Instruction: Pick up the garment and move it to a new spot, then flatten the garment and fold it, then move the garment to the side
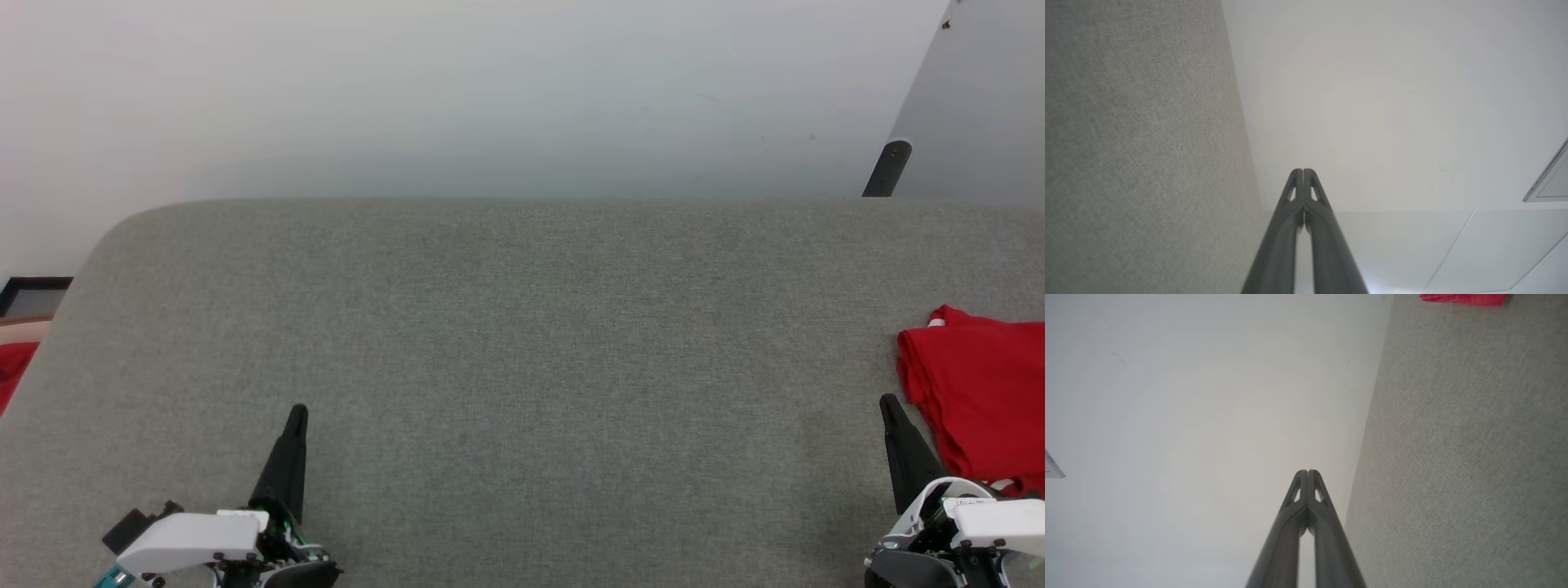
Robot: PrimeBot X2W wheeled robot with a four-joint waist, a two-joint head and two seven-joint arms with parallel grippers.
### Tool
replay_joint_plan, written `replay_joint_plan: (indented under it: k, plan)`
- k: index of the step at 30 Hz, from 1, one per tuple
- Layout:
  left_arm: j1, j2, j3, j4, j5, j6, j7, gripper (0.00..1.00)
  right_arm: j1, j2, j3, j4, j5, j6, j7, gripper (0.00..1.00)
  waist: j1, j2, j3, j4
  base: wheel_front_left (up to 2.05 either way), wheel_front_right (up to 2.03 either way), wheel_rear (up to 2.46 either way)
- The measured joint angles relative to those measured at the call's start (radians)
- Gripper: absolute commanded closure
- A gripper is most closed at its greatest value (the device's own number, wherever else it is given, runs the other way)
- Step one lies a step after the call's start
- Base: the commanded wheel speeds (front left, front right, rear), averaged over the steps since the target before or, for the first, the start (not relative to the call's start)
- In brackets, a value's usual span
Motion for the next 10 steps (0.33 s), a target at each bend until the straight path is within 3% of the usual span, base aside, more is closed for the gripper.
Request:
replay_joint_plan:
  k: [10]
  plan:
    - [0.0, 0.0, 0.0, 0.0, 0.0, 0.0, 0.0, 1.0, 0.0, 0.0, 0.0, 0.0, 0.0, 0.0, 0.0, 1.0, 0.0001, 0.0, 0.0, 0.0, 0.0, 0.0, 0.0]
